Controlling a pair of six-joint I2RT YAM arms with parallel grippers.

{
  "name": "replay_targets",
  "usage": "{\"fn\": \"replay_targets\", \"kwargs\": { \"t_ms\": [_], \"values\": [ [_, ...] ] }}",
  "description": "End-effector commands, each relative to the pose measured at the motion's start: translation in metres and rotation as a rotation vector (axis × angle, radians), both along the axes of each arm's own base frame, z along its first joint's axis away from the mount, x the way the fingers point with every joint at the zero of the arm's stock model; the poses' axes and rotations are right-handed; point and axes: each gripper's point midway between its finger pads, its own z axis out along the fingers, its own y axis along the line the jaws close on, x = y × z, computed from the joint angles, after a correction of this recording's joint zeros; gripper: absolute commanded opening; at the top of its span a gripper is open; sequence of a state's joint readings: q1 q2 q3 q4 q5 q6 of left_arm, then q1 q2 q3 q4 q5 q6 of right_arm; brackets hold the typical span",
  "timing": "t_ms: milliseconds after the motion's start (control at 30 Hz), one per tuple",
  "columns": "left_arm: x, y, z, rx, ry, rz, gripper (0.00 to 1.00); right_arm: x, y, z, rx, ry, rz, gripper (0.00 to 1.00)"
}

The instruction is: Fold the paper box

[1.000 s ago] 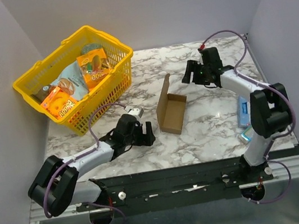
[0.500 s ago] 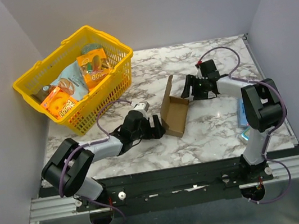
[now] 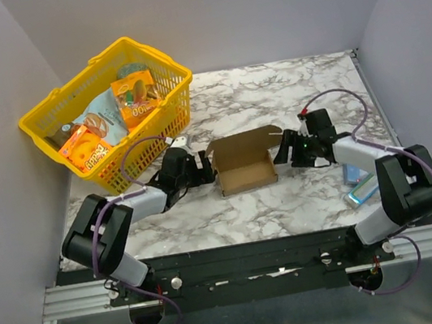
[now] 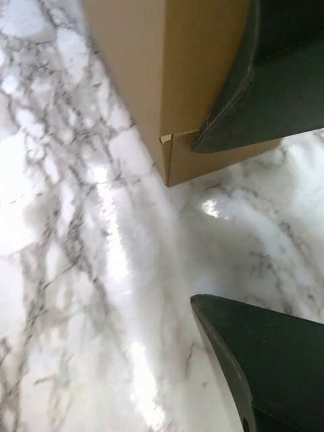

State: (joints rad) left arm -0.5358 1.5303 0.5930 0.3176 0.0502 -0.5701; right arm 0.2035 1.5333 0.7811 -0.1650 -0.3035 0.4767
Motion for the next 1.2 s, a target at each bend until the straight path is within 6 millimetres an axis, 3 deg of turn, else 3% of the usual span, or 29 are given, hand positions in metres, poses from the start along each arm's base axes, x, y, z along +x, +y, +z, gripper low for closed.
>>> {"fn": "replay_targets", "kwargs": {
  "t_ms": [0, 33, 67, 167, 300, 433, 600, 700, 867, 967, 1167],
  "values": [
    [0.025, 0.003, 0.003, 0.043, -0.032, -0.004, 0.96, -0.05, 0.023, 0.003, 0.118, 0.093, 0.069, 0.78],
    [0.029, 0.005, 0.007, 0.043, -0.036, -0.002, 0.96, -0.056, 0.02, 0.0, 0.107, 0.1, 0.056, 0.78],
    [0.036, 0.008, 0.018, 0.035, -0.059, 0.008, 0.96, -0.054, 0.017, 0.01, 0.103, 0.065, 0.041, 0.78],
    [0.033, 0.011, 0.032, 0.053, -0.083, -0.024, 0.96, -0.048, 0.006, 0.023, 0.053, 0.004, 0.003, 0.78],
    [0.011, 0.016, 0.036, 0.075, -0.071, -0.086, 0.96, -0.033, -0.01, 0.061, -0.018, -0.156, -0.028, 0.78],
    [-0.012, 0.026, 0.038, 0.069, -0.049, -0.081, 0.96, -0.027, -0.027, 0.085, -0.117, -0.284, -0.025, 0.78],
    [-0.026, 0.032, 0.047, 0.053, -0.059, -0.08, 0.96, -0.028, -0.042, 0.085, -0.197, -0.322, -0.034, 0.79],
    [-0.025, 0.021, 0.065, 0.002, -0.106, -0.13, 0.96, -0.028, -0.046, 0.082, -0.211, -0.315, -0.059, 0.81],
    [-0.013, -0.003, 0.1, -0.058, -0.209, -0.234, 0.95, -0.014, -0.059, 0.1, -0.286, -0.391, -0.086, 0.81],
    [-0.006, -0.014, 0.108, -0.049, -0.248, -0.274, 0.94, -0.009, -0.059, 0.107, -0.306, -0.428, -0.062, 0.8],
    [0.014, -0.026, 0.113, 0.0, -0.296, -0.301, 0.91, -0.007, -0.05, 0.102, -0.291, -0.453, 0.002, 0.75]
  ]
}}
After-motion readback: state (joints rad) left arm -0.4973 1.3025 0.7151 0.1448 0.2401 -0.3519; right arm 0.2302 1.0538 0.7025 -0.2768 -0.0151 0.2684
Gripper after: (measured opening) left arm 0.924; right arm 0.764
